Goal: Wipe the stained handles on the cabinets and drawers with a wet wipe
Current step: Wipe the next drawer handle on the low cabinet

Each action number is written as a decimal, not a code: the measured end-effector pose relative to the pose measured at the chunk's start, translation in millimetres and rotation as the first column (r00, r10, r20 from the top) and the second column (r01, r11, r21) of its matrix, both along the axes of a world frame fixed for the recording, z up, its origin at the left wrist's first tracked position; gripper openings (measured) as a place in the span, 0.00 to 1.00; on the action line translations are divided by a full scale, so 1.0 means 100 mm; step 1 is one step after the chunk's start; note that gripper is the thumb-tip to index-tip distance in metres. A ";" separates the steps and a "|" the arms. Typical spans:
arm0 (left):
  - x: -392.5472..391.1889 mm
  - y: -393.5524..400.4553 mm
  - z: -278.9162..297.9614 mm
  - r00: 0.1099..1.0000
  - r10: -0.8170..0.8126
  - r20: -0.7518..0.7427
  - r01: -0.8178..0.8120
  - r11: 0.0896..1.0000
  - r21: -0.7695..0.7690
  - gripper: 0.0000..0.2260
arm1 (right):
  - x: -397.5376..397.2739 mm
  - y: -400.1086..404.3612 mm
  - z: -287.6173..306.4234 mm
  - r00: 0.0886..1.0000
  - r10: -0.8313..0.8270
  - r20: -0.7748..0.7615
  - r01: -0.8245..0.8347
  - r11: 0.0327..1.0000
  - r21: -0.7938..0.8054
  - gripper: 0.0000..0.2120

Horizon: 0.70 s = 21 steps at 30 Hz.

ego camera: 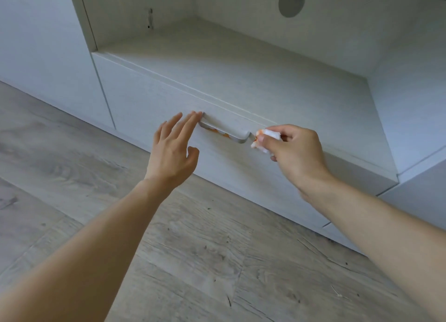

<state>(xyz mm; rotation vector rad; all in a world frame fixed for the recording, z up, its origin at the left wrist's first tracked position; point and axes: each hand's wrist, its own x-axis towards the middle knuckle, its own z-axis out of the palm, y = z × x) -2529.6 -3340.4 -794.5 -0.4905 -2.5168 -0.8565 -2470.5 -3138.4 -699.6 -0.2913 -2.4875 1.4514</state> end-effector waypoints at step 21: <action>-0.25 -0.25 0.06 0.983 -0.146 -0.112 0.112 0.957 -0.268 0.29 | -0.19 -0.22 -0.76 0.748 0.040 -0.662 0.154 0.960 0.233 0.10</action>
